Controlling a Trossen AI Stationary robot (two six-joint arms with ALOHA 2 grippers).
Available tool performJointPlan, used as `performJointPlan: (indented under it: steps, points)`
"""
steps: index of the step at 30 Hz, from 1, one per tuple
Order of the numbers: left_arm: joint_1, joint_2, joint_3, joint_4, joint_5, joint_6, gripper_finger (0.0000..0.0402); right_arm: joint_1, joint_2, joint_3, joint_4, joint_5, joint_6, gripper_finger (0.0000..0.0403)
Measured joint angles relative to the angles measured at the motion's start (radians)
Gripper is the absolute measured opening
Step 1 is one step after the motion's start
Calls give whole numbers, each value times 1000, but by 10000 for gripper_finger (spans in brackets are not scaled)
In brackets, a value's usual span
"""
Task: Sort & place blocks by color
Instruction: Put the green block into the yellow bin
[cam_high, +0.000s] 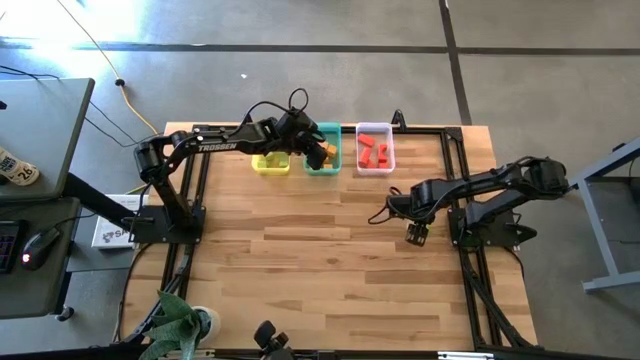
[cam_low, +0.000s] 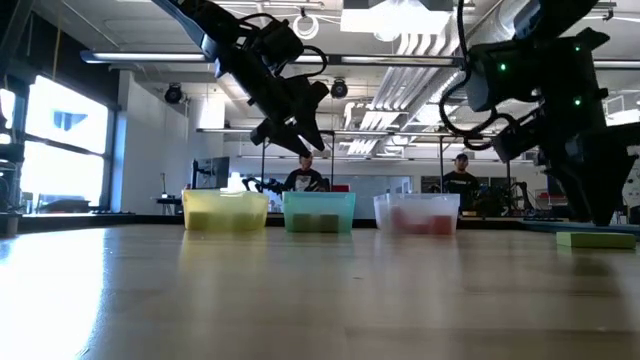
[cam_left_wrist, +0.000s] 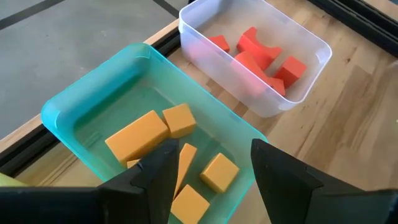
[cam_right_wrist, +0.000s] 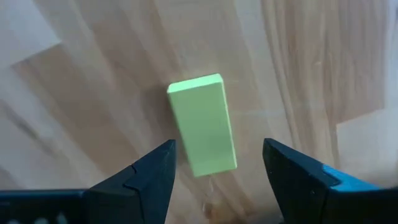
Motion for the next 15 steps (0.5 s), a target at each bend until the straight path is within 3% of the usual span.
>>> performJointPlan:
  steps: [8, 15]
  points:
    - [0, 0, 0, 0, 0, 0, 188, -12, 0, -68, 118, -38, -33, 227]
    - [-1, 0, 0, 0, 0, -1, 188, -13, -3, -136, 218, -64, 54, 225]
